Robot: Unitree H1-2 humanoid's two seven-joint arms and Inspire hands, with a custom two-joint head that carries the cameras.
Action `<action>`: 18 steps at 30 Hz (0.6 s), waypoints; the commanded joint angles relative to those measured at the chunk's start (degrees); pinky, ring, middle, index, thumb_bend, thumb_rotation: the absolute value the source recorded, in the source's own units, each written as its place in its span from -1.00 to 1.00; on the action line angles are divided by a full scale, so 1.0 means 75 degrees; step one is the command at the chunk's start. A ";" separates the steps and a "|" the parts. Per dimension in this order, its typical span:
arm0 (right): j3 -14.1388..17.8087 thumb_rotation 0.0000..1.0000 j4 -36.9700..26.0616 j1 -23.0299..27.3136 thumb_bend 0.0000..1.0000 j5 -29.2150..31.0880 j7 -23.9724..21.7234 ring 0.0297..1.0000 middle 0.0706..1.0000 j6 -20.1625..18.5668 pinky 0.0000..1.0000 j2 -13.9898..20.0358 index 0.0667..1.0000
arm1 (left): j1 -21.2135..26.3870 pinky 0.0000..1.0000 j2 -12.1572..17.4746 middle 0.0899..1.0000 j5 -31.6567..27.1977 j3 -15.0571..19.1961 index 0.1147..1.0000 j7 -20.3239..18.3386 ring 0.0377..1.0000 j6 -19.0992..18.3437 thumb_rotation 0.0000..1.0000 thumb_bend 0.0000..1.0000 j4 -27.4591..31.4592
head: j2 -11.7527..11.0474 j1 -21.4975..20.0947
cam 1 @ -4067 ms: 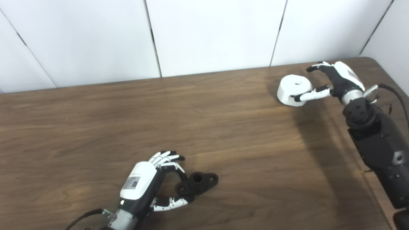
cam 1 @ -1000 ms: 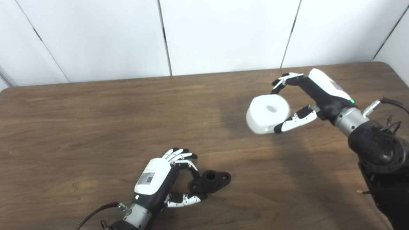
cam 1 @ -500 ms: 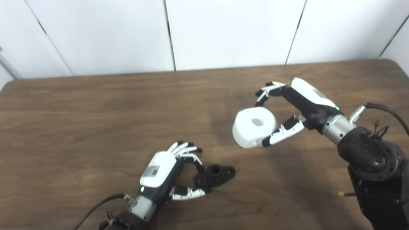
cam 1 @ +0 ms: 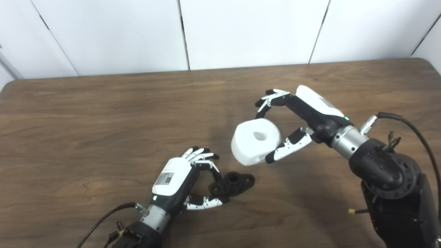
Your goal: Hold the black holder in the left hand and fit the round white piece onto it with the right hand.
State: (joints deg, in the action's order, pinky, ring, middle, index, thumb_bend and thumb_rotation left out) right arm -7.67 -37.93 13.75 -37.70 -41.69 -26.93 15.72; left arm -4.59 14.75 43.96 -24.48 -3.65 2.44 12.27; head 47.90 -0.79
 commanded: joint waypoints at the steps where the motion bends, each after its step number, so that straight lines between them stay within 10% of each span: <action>1: -0.0070 -0.73 -0.0370 0.0177 0.05 0.0003 0.0065 0.87 0.56 0.0008 0.79 -0.0080 -0.11 | -0.0072 0.87 0.0019 0.59 0.0208 -0.0212 -0.16 -0.0534 0.78 -0.0240 -0.90 0.04 -0.0251 | 0.0006 -0.0005; 18: -0.0454 -0.74 -0.0715 0.0015 0.05 -0.0110 -0.0144 0.86 0.57 0.0014 0.75 -0.0355 -0.11 | -0.0027 0.85 -0.0102 0.58 0.0270 -0.0206 -0.16 -0.0528 0.77 -0.0277 -0.90 0.04 -0.0248 | 0.0031 0.0036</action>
State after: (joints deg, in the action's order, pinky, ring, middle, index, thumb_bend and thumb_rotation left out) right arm -11.17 -41.50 12.75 -38.62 -43.10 -26.92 12.98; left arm -4.06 14.04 44.57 -24.64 -4.41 2.03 12.27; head 48.08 -0.44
